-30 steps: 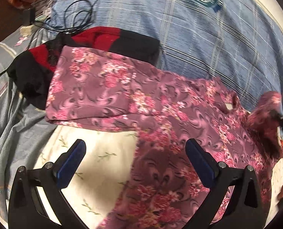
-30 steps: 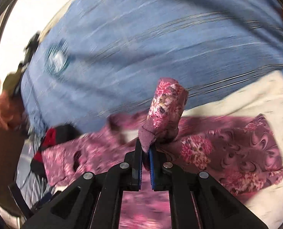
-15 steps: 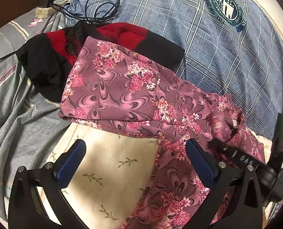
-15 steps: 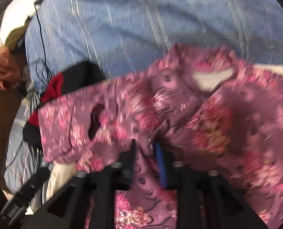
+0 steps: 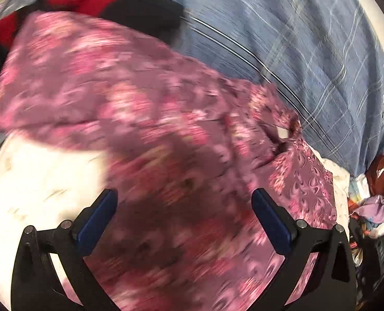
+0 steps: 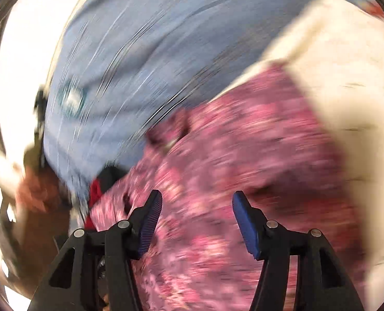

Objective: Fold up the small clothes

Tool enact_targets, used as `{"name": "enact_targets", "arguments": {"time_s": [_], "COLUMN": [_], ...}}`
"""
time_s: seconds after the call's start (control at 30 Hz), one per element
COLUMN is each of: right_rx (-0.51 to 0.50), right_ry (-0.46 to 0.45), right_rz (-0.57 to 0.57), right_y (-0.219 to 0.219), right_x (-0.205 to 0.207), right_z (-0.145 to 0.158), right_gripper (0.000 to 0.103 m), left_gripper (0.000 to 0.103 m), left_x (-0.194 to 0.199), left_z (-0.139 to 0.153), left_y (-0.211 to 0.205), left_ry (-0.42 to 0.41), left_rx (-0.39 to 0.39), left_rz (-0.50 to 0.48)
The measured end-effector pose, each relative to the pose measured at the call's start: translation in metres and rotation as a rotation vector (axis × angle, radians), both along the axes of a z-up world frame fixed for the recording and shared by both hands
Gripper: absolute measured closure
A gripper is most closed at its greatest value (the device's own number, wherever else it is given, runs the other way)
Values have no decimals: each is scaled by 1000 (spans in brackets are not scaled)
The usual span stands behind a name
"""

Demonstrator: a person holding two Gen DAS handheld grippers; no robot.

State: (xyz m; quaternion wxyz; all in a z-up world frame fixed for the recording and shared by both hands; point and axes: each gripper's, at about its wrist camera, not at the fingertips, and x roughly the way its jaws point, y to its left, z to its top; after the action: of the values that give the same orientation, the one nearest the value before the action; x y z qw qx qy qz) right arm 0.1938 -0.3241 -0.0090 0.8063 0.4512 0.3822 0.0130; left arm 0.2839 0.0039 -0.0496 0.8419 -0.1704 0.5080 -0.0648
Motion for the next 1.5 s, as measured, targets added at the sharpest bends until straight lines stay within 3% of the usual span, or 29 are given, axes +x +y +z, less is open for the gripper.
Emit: {"name": "enact_targets", "arguments": {"time_s": [0.13,0.2,0.27,0.3,0.37,0.4,0.43,0.5,0.57,0.63,0.7,0.77,0.83,0.87,0.93,1.07,1.1,1.17,1.2,1.27,1.3,1.4,1.5], "right_rx": [179,222,262,275,304,312,323,344,345,327,258,175,100,96,114,126,113,69,39,-13,-33,-119,-149], "right_ry": [-14,-19,-24,-28,-48,-56,-63,-58,-37,-13,-75,-150,-106,-48,41,13,-10,-78,-109,-169,-179,-144,-29], "right_rz": [-114,-132,-152,-162,-189,-202,-225,-268,-290,-277,-266,-227,-182,-160,-157,-184,-186,-191,-191,-173,-157,-103,-66], "right_y": [-44,-50,-57,-59,-63,-66,-69,-72,-78,-86,-93,-91,-83,-79,-77,-83,-84,-83,-82,-78,-73,-57,-47], "right_x": [-25,-29,-29,-28,-26,-26,-25,-21,-18,-12,-16,-24,-26,-23,-24,-49,-56,-61,-58,-43,-33,-1,22], "right_z": [-26,-36,-44,-46,-51,-52,-53,-58,-59,-55,-36,-14,-18,-30,-55,-42,-31,-10,1,19,23,18,-17], "right_gripper": [44,44,44,44,44,44,44,49,58,99,99,100,99,99,101,90,90,87,81,68,63,63,61], "left_gripper": [0,0,0,6,51,85,95,98,98,98,98,98,97,97,92,91,88,72,61,53,51,50,50], "left_x": [47,67,77,79,80,82,82,80,76,63,46,31,31,31,23,0,-4,-4,-2,9,17,28,42], "left_z": [-2,-7,-7,-5,1,2,2,5,9,20,26,20,-4,-13,-8,22,31,50,56,64,62,43,-4], "left_y": [-30,-41,-45,-46,-47,-48,-50,-53,-51,-37,-21,-15,-13,-12,0,29,34,31,27,9,-4,-19,-37], "left_ry": [53,99,95,80,56,70,92,82,71,46,3,-9,39,71,55,16,-7,-53,-69,-96,-94,-40,81], "left_rx": [53,72,67,55,-2,-44,-75,-40,-26,-62,-91,-41,35,24,-25,-132,-151,-140,-130,-86,-60,-6,27], "left_rz": [-23,-47,-44,-35,-36,-56,-68,-53,-38,-11,8,23,32,30,42,47,51,42,34,17,-6,-32,-48]}}
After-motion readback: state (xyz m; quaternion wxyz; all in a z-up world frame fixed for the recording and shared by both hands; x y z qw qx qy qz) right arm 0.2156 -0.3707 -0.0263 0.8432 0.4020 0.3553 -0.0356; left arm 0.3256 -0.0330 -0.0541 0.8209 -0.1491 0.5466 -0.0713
